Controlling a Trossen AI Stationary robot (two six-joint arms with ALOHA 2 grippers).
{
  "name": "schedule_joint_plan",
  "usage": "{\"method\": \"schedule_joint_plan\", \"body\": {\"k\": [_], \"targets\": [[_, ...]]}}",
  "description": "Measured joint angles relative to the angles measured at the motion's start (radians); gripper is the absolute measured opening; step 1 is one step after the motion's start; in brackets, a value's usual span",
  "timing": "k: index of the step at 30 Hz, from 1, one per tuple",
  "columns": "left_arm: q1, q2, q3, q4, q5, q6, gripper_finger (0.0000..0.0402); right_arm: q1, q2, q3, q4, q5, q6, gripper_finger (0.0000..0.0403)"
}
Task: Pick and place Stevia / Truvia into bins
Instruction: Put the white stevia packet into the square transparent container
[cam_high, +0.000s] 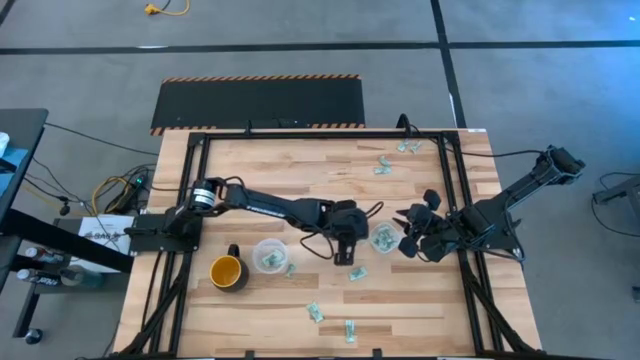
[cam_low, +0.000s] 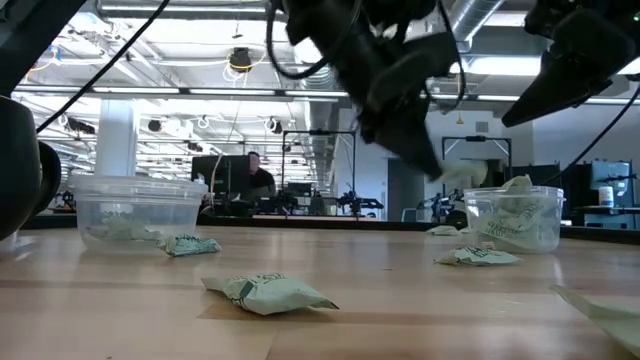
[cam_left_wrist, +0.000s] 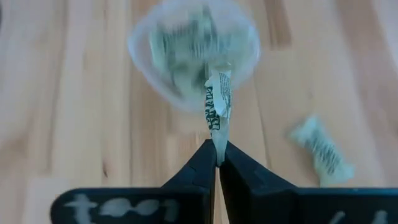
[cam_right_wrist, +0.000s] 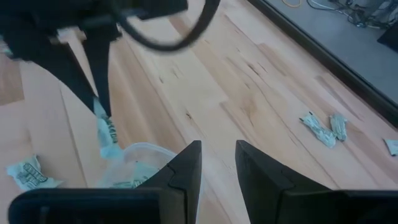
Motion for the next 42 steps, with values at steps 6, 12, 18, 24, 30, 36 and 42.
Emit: {"method": "schedule_joint_plan", "body": {"k": [6,12,18,24,30,36,42], "targets": [[0.027,0.004,0.033,0.126,0.049,0.005,0.0,0.0,-0.03,0.0,-0.037,0.015,0.008,0.0093],[0.058,0.051,0.029,0.19,0.135,-0.003,0.0,0.0,-0.08,-0.001,-0.074,0.03,0.034,0.0093],[0.066,0.073,0.031,0.235,0.185,-0.021,0.0,0.001,-0.096,-0.001,-0.082,0.03,0.034,0.0093],[0.068,0.073,0.031,0.244,0.2,-0.022,0.0006,0.001,-0.096,-0.001,-0.083,0.03,0.034,0.0093],[0.067,0.073,0.032,0.232,0.203,-0.014,0.0033,0.001,-0.096,-0.001,-0.082,0.03,0.034,0.0093],[0.067,0.073,0.032,0.23,0.204,0.01,0.0083,0.001,-0.096,-0.001,-0.08,0.03,0.034,0.0093],[0.072,0.043,0.031,0.198,0.204,0.013,0.0122,0.001,-0.096,-0.001,-0.08,0.03,0.035,0.0093]]}}
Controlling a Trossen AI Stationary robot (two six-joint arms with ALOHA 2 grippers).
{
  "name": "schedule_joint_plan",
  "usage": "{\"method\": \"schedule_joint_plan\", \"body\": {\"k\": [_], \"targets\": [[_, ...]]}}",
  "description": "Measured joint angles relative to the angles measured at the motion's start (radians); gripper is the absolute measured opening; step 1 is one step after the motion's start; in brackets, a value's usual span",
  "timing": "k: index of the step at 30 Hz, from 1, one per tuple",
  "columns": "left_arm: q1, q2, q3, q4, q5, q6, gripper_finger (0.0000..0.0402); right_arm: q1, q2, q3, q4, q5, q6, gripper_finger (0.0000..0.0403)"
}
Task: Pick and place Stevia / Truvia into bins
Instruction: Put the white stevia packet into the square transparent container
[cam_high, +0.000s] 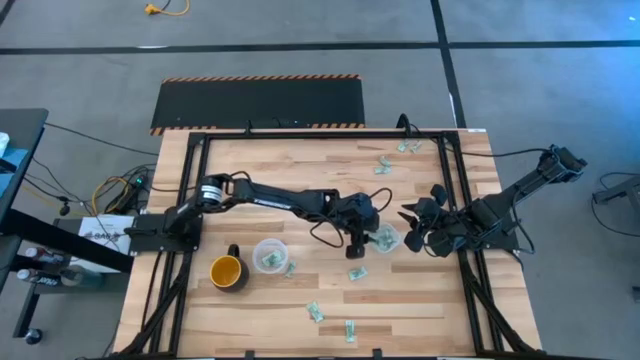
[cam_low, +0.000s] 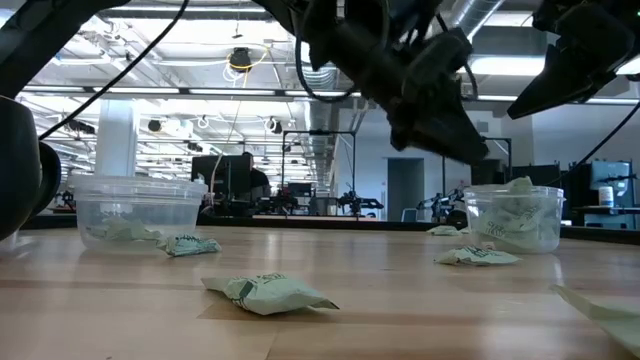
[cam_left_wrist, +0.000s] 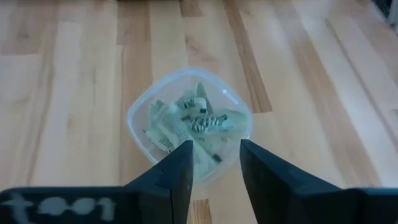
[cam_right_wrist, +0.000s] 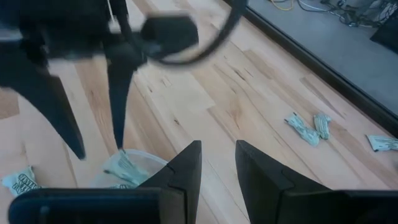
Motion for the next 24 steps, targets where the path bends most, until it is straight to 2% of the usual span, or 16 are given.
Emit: {"method": "schedule_joint_plan", "body": {"k": [9,13,17,20,24], "targets": [[-0.035,-0.145,0.002,-0.236,-0.014,-0.007,0.013,0.0,0.0,0.0,0.0,-0.004,0.0,0.0093],[-0.097,-0.14,-0.01,-0.367,-0.02,-0.045,0.013,0.0,0.0,0.0,0.0,-0.007,0.0,0.0093],[-0.175,-0.117,-0.101,-0.304,-0.076,-0.082,0.013,0.0,0.0,0.0,0.0,-0.007,0.0,0.0093],[-0.214,-0.118,-0.173,-0.161,-0.119,-0.109,0.013,0.0,0.0,0.0,0.0,-0.007,0.0,0.0093],[-0.239,-0.114,-0.19,-0.039,-0.143,-0.133,0.013,0.0,0.0,0.0,0.001,-0.007,0.0,0.0093]]}}
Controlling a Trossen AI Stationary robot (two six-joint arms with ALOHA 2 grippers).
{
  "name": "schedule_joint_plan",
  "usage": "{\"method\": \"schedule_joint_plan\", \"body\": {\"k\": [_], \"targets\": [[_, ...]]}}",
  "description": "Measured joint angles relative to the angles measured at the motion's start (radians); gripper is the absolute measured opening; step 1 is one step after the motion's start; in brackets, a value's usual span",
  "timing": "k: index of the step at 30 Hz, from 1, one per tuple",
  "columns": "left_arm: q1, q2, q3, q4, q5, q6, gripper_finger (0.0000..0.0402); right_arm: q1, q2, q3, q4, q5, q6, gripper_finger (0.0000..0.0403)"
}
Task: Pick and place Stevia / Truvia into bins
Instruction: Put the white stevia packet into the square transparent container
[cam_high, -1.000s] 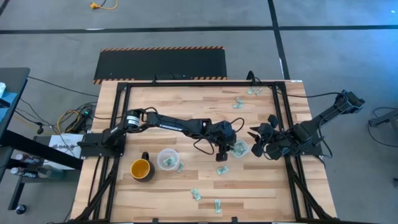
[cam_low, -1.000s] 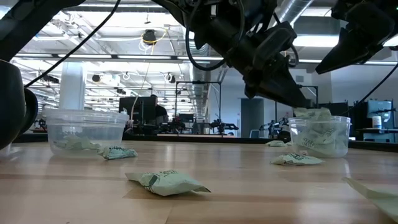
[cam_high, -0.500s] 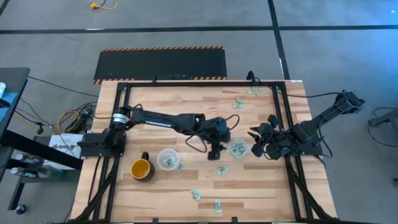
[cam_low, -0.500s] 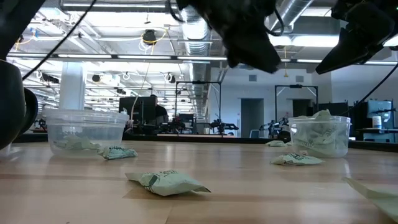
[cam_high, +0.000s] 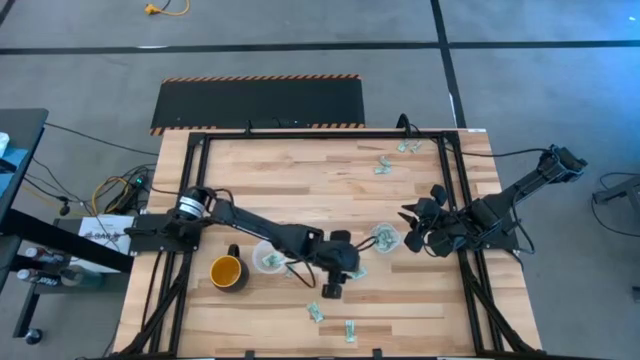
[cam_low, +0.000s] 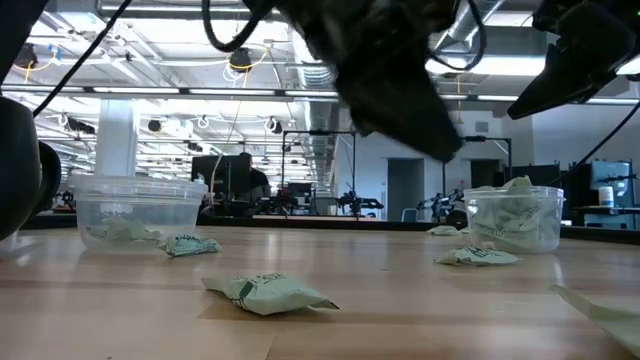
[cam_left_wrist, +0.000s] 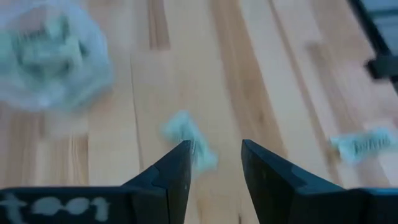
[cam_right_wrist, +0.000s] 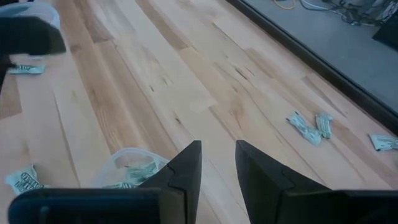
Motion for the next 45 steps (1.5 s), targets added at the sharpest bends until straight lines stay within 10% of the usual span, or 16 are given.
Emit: {"method": "schedule_joint_plan", "body": {"k": [45], "targets": [[0.016,0.167,0.001,0.098,0.04,-0.042,0.013,0.0,0.0,0.001,0.03,-0.014,0.0,0.0093]]}}
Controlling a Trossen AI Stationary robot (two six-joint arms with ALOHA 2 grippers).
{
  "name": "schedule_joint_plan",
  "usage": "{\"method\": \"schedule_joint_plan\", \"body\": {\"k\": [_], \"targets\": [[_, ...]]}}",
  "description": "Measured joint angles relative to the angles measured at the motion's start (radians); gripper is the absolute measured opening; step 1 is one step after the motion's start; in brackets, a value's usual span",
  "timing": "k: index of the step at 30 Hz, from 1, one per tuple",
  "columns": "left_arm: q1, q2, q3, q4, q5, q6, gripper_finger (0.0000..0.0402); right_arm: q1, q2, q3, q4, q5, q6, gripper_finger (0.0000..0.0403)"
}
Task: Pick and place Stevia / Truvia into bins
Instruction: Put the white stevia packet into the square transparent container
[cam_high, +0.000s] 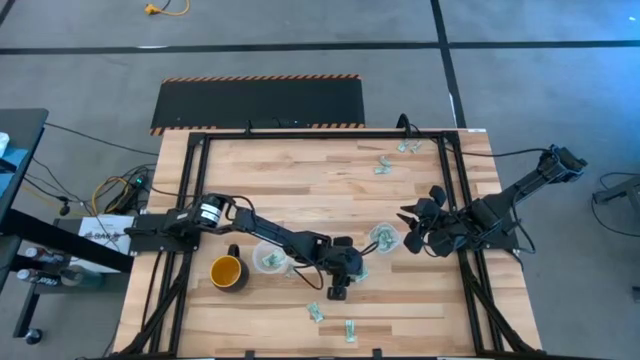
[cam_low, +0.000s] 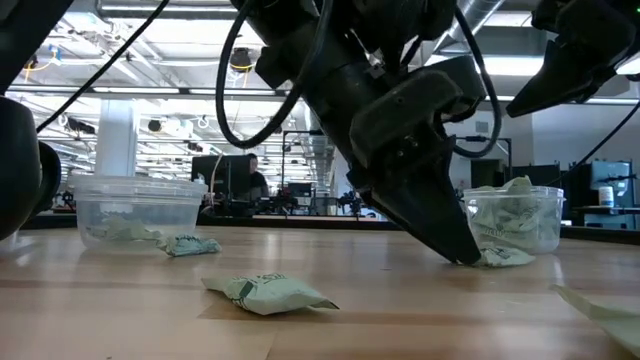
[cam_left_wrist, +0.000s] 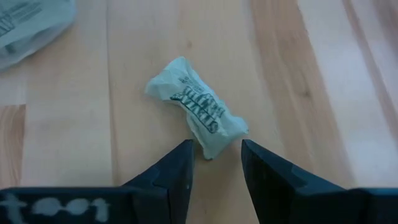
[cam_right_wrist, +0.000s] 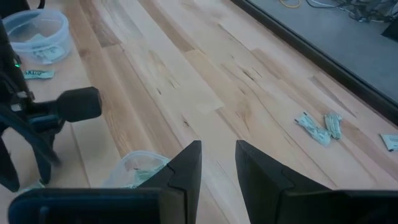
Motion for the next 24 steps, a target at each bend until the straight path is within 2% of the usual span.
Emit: {"method": "schedule_joint_plan", "body": {"k": [4,7,15,24], "targets": [[-0.001,0.001,0.0,0.001,-0.017,0.003,0.0126,0.0,0.0,0.0,0.003,0.0,0.0,0.0093],[-0.001,-0.001,-0.002,0.014,-0.028,0.005,0.0108,0.0,0.0,0.0,0.0,0.0,0.0,0.0093],[0.0,0.0,-0.004,0.038,-0.042,0.039,0.0008,0.0,0.0,0.0,-0.001,0.0,0.0,0.0093],[0.003,-0.025,-0.007,0.042,-0.059,0.048,0.0,0.0,0.0,0.0,-0.009,0.0,-0.001,0.0093]]}}
